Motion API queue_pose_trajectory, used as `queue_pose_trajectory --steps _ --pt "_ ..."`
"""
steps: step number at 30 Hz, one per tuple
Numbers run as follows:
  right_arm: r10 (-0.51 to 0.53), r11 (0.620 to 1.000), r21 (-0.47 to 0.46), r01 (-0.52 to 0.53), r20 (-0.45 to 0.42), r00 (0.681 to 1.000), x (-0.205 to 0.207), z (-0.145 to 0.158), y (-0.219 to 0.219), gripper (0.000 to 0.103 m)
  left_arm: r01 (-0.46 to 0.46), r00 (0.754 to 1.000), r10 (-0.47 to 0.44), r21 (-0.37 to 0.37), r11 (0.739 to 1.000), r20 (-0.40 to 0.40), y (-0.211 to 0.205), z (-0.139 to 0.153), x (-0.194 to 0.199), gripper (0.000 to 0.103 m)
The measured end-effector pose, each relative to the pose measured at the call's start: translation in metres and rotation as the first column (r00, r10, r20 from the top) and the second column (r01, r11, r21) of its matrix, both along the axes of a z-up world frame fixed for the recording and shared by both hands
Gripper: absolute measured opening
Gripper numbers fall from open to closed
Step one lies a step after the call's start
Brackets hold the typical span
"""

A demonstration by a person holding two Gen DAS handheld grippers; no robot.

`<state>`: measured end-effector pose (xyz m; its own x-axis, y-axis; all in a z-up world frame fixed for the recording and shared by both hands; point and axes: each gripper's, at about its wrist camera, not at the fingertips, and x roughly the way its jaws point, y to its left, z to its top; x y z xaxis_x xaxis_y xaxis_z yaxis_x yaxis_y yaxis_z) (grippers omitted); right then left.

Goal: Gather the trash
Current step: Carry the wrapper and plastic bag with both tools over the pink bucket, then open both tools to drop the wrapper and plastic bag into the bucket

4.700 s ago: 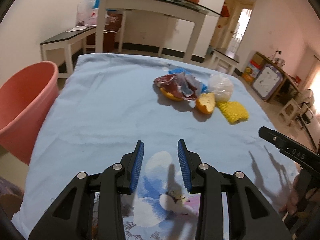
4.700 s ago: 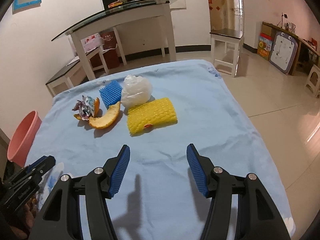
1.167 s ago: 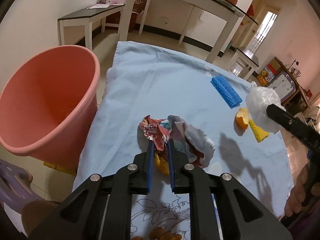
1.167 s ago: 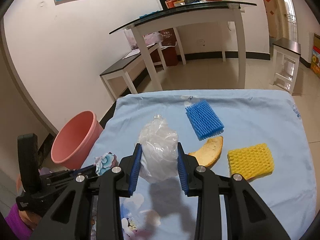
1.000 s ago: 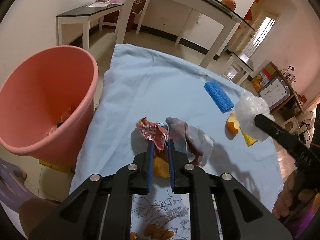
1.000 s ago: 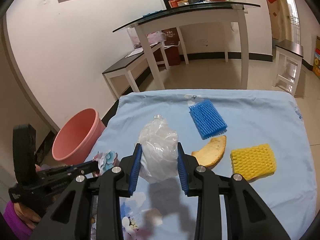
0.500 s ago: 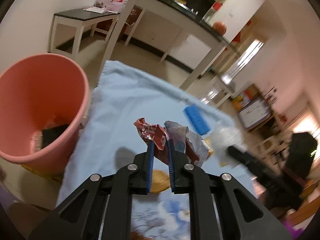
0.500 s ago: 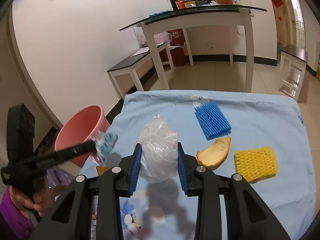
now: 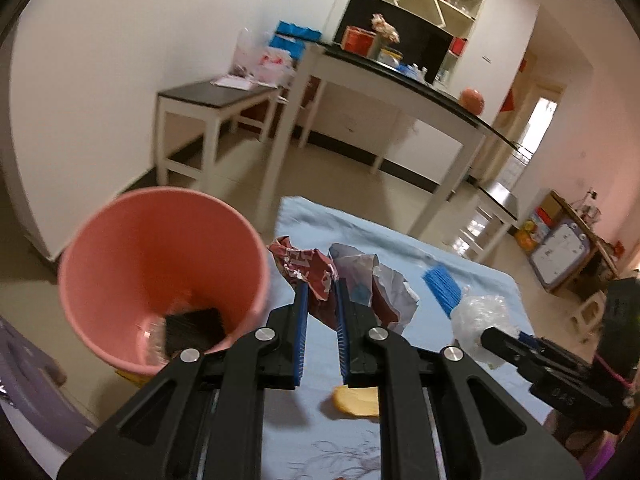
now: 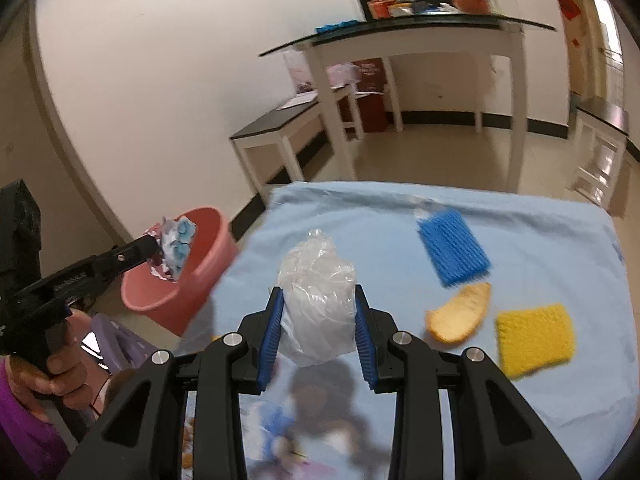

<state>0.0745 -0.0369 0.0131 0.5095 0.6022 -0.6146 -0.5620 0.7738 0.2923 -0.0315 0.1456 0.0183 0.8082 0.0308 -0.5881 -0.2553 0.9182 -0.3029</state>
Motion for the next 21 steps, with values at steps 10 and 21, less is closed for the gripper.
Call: queue_pose_trajectory --steps 10,21 --pt "0.179 0.983 0.044 -0.180 0.025 0.984 -0.009 0.031 0.101 0.033 -0.169 0.986 0.169 0.051 0.984 0.015 0.059 0.006 -0.039 0.013" --pt "0.250 0.968 0.004 -0.250 -0.009 0.968 -0.007 0.010 0.203 0.034 -0.214 0.976 0.216 0.072 0.974 -0.033 0.102 -0.017 -0.045 0.013"
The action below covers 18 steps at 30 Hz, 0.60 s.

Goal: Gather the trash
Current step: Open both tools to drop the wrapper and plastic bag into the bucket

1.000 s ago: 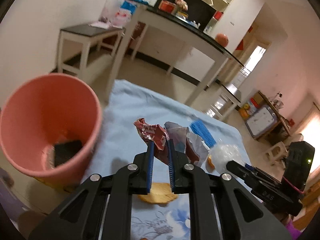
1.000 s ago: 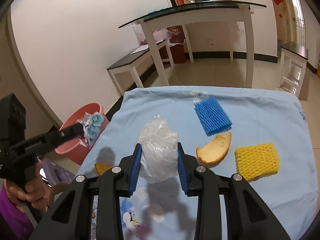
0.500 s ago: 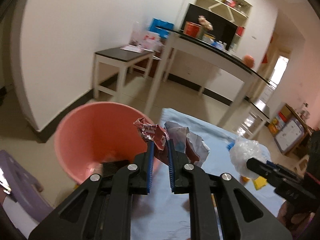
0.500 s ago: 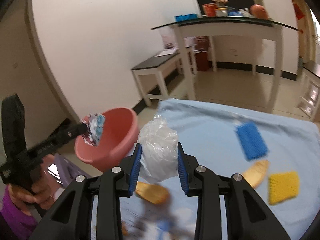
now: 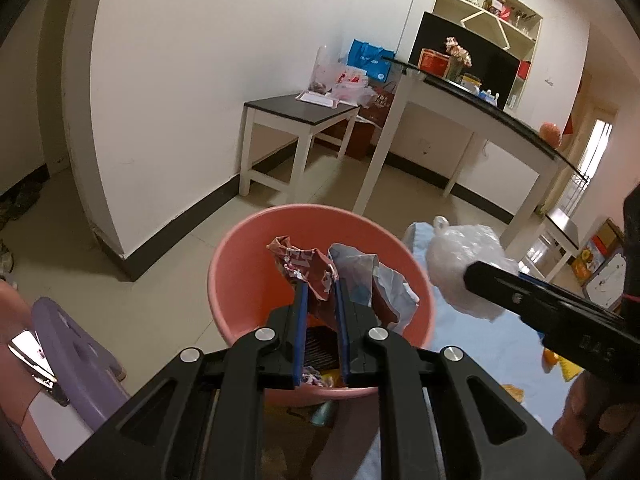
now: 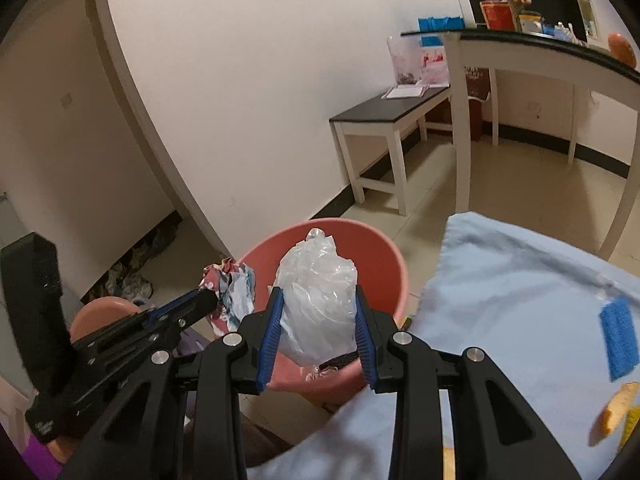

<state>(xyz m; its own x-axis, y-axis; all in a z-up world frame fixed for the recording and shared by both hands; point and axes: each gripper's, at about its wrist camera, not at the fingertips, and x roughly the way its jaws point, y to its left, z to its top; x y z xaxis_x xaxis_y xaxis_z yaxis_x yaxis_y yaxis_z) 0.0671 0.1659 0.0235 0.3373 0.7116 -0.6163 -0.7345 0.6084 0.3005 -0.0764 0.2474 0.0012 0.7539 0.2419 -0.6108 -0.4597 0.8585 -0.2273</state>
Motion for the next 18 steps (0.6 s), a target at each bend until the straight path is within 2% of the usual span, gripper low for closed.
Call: queue_pose_trajectory --steps 5,8,12,14,18 --pt "-0.010 0.999 -0.040 0.010 -0.011 1.000 0.008 -0.018 0.019 0.036 -0.003 0.999 0.003 -0.002 1.000 -0.033 0.011 -0.013 0.007 0.014" --pt "-0.010 0.999 -0.054 0.009 -0.026 1.000 0.013 -0.027 0.029 0.042 -0.001 0.999 0.001 -0.016 1.000 -0.045 0.014 -0.021 0.013 0.033" --pt "0.002 0.998 -0.067 -0.003 -0.023 1.000 0.015 -0.035 0.035 0.054 0.000 0.999 -0.002 -0.044 0.999 -0.037 0.019 -0.027 0.015 0.035" --pt "0.006 0.998 -0.069 -0.007 -0.027 1.000 0.016 -0.038 0.035 0.055 0.002 0.999 -0.004 -0.046 0.999 -0.041 0.020 -0.029 0.016 0.036" --pt "0.003 0.998 -0.062 -0.005 -0.032 0.999 0.018 -0.038 0.028 0.061 0.002 0.999 -0.004 -0.044 0.999 -0.050 0.018 -0.030 0.018 0.049"
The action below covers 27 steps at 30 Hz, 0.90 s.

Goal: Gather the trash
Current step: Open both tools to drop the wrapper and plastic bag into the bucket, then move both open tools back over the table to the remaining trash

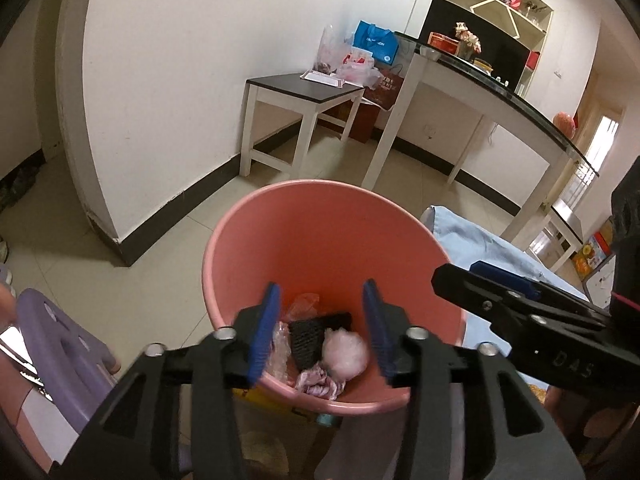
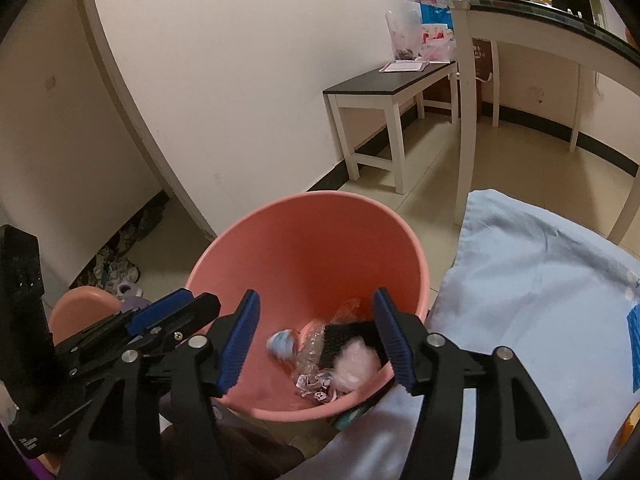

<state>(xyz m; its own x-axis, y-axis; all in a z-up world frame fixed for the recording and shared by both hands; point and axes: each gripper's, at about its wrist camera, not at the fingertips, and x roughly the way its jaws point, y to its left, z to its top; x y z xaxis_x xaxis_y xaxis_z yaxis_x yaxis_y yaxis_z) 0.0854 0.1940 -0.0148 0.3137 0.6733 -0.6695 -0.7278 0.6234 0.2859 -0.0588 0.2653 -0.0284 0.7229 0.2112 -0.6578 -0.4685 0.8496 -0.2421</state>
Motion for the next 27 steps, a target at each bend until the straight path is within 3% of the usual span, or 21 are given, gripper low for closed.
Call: queue_pose_trajectory --steps 13,27 --pt "0.006 0.998 0.056 -0.009 0.051 0.999 -0.015 0.028 -0.026 0.064 -0.012 1.000 0.012 0.005 1.000 0.006 -0.010 0.012 -0.007 0.049" --pt "-0.097 0.993 0.083 0.089 0.099 0.990 -0.039 0.048 -0.117 0.064 0.029 0.996 -0.028 -0.012 1.000 0.085 -0.050 0.038 -0.020 0.049"
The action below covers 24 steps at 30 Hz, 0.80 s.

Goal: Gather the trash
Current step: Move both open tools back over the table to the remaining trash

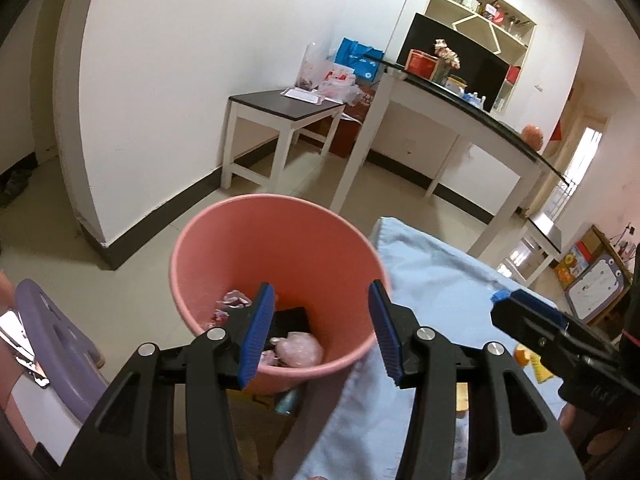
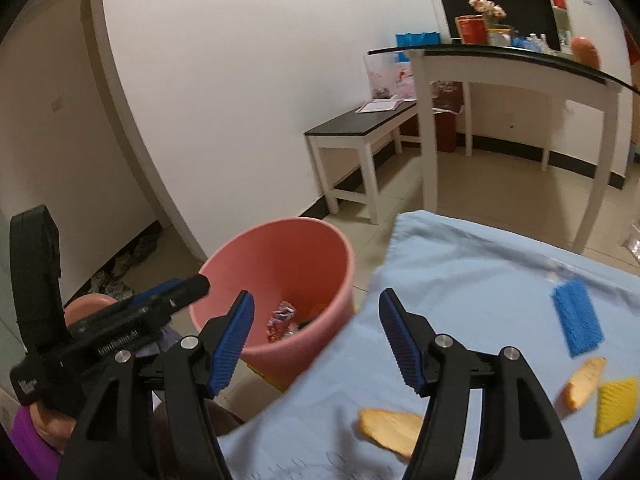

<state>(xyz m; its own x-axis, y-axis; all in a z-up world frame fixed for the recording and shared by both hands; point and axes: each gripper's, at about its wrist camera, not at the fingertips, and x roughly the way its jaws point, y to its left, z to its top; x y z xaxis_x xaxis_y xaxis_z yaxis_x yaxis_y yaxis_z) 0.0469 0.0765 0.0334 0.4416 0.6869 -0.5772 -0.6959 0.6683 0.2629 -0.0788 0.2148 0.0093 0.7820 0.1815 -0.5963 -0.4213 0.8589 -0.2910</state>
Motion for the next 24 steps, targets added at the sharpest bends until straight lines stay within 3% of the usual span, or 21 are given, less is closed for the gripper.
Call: queue_pose_trajectory --steps 6,14,24 --pt "-0.057 0.998 -0.026 0.058 0.042 0.998 -0.013 0.002 -0.040 0.064 0.064 0.998 -0.064 -0.037 0.997 -0.007 -0.025 0.003 0.005 0.049" --pt "-0.144 0.987 -0.064 0.148 0.052 0.988 -0.019 -0.011 -0.094 0.064 0.185 0.982 -0.186 -0.033 0.982 -0.031 -0.065 -0.006 0.019 0.049" --pt "-0.322 0.939 -0.115 0.323 0.026 0.946 -0.007 -0.043 -0.183 0.064 0.260 0.958 -0.264 -0.049 0.964 -0.111 -0.101 -0.033 0.037 0.049"
